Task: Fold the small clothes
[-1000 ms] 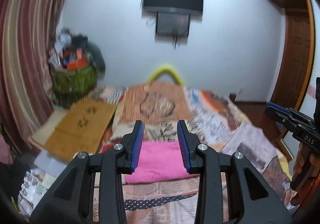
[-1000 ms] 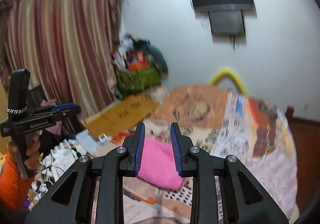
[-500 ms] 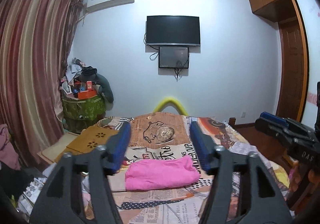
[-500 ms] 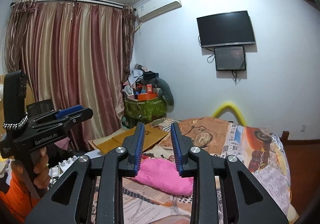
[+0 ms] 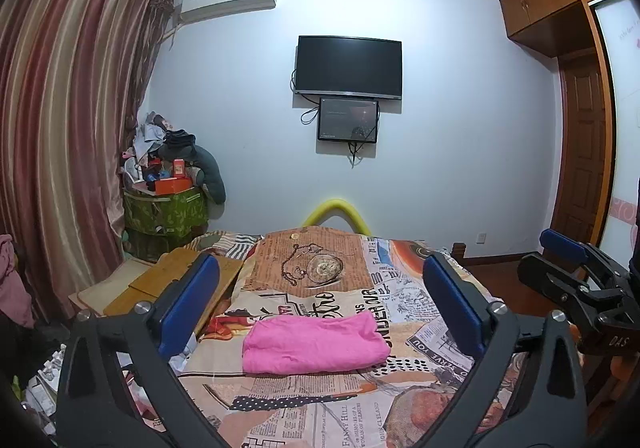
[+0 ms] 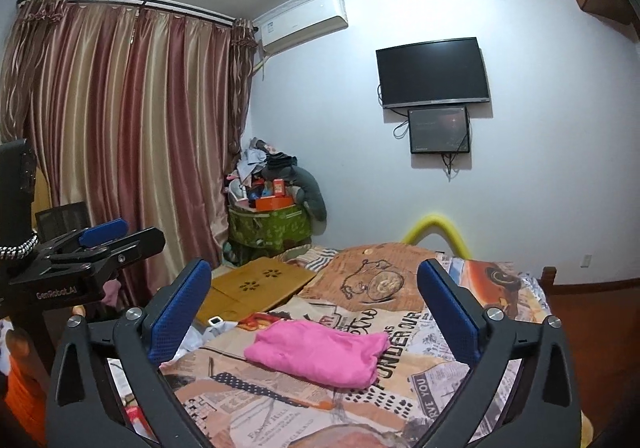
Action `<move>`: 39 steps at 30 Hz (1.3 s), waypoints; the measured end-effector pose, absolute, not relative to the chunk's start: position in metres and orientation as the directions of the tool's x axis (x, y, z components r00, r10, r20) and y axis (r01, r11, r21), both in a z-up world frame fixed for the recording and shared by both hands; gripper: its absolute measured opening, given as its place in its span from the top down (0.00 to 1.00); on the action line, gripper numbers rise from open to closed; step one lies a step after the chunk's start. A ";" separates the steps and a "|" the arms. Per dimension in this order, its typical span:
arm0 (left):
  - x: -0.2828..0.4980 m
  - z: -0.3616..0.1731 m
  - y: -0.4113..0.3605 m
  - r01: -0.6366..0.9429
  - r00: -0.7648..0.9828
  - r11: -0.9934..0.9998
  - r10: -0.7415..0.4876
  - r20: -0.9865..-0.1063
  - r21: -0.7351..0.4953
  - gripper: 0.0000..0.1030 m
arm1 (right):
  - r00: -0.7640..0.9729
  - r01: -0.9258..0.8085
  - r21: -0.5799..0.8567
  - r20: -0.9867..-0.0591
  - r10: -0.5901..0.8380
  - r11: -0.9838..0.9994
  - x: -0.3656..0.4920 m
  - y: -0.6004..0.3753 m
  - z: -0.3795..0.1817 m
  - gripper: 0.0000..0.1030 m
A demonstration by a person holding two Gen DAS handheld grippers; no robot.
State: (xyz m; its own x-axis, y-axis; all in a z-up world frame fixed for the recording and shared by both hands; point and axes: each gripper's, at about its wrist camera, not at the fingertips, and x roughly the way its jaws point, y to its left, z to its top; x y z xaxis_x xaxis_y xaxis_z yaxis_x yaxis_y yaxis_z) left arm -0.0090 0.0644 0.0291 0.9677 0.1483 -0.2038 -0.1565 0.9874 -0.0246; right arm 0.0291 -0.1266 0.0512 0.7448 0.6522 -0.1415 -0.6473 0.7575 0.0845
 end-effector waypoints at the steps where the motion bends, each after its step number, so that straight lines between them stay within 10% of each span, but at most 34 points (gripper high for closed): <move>1: -0.009 0.029 0.064 -0.157 0.967 0.987 0.148 -0.205 -0.026 0.00 | 0.745 -0.646 0.086 -0.145 0.651 0.758 0.030 -0.126 0.052 0.01; 39: -0.006 0.026 0.067 -0.164 0.966 0.986 0.152 -0.210 -0.040 0.00 | 0.744 -0.640 0.101 -0.163 0.648 0.761 0.028 -0.135 0.050 0.01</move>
